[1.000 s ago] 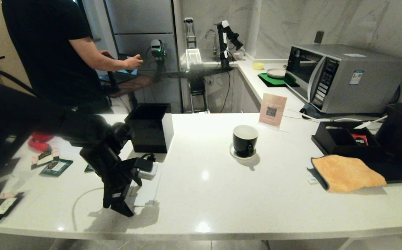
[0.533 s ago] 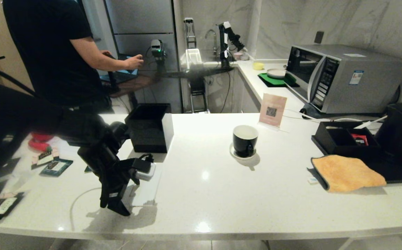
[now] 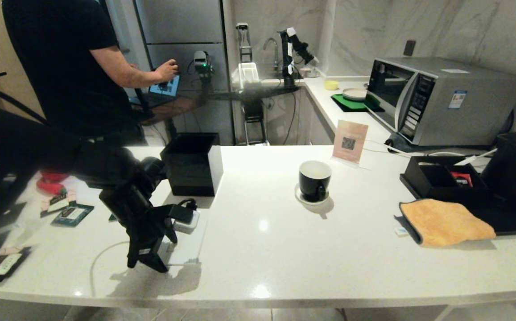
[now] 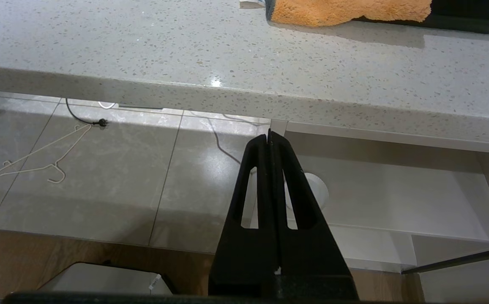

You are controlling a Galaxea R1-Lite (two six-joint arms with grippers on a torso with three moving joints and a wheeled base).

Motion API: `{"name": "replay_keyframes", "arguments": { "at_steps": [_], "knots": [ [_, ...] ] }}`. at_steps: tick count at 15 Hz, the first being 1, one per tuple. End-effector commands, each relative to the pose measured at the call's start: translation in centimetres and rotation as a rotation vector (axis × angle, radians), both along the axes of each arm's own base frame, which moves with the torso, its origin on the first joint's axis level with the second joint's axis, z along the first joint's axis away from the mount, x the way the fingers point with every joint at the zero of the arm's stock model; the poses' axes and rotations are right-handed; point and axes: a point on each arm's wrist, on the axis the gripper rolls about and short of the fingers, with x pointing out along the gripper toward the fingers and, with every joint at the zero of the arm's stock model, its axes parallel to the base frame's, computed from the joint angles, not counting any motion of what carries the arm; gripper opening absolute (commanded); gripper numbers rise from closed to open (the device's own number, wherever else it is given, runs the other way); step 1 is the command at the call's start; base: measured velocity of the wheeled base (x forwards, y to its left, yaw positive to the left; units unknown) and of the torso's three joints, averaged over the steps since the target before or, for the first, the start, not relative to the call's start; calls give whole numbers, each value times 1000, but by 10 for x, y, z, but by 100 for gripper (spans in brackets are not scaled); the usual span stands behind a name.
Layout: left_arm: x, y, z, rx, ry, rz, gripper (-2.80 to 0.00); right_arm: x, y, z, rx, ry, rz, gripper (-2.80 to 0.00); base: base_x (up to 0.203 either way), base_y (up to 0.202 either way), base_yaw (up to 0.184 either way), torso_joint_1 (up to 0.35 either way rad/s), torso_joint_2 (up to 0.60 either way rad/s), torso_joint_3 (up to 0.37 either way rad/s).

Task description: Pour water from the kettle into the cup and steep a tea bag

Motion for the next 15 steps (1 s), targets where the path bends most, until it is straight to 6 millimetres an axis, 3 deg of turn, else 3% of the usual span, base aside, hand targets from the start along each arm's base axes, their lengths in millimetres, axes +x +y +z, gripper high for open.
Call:
{"name": "replay_keyframes", "arguments": {
  "at_steps": [1,15],
  "knots": [
    [0,0,-1,0,3,-9,-280,0,0,0,0,0,1,-280,0,0,0,0,0,0],
    [-2,0,6,-6,-15,-8,-280,0,0,0,1,1,1,-280,0,0,0,0,0,0]
  ]
}}
